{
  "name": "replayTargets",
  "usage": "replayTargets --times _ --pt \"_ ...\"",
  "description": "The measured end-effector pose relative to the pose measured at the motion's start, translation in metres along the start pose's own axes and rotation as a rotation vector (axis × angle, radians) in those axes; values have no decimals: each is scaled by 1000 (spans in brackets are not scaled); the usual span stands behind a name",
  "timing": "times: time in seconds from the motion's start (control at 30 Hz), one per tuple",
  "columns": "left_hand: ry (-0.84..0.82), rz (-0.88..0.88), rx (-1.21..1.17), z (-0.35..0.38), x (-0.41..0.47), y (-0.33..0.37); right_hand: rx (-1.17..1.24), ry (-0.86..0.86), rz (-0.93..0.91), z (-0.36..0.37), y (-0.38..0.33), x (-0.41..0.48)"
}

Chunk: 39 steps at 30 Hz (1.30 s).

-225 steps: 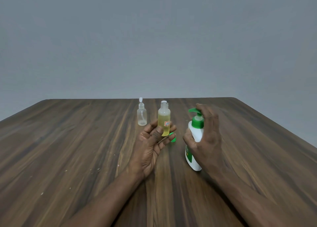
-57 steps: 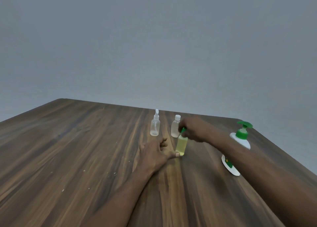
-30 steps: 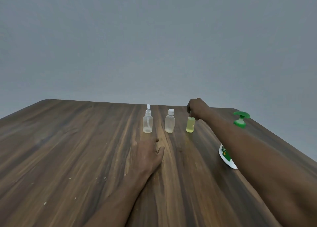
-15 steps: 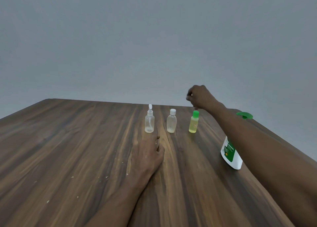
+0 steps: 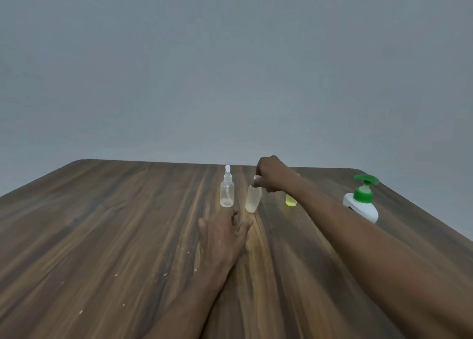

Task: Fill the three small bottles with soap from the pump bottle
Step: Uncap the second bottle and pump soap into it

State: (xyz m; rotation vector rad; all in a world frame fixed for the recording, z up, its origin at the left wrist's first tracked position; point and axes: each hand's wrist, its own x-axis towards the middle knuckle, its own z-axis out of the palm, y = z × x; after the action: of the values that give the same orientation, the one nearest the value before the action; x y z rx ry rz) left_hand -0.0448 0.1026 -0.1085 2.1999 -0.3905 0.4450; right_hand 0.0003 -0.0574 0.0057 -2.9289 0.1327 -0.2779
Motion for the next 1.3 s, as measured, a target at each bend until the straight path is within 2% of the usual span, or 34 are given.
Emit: replayTargets --times 0.1,0.17,0.27,0.47,0.57,0.7,0.87,0.97,1.07,1.23,1.3 --pt "-32 -10 -233 -1 -3 4 65 -2 -31 -14 -15 -41" --pt "-73 -2 -297 0 -7 9 18 12 -45 -18 -26 -69" --pt "-110 36 -293 7 -12 13 -28 79 -41 -12 -30 -99" --pt "-85 107 -248 13 -19 9 200 208 30 24 -15 -118" --pt "-86 81 -286 12 -18 9 188 251 -6 32 -13 -117" --pt "-131 63 -320 5 -18 10 121 177 -105 30 -13 -115" --pt "-176 71 -324 5 -16 9 70 -33 -227 8 -14 -114" --pt "-168 79 -322 7 -14 7 -49 22 -204 3 -23 -112" --pt "-161 79 -330 6 -15 8 -145 64 -105 6 -30 -110" --pt "-191 97 -305 3 -14 9 -89 -69 -185 -1 -36 -110" --pt "-193 113 -308 3 -13 8 -71 1 -190 -1 -38 -111"
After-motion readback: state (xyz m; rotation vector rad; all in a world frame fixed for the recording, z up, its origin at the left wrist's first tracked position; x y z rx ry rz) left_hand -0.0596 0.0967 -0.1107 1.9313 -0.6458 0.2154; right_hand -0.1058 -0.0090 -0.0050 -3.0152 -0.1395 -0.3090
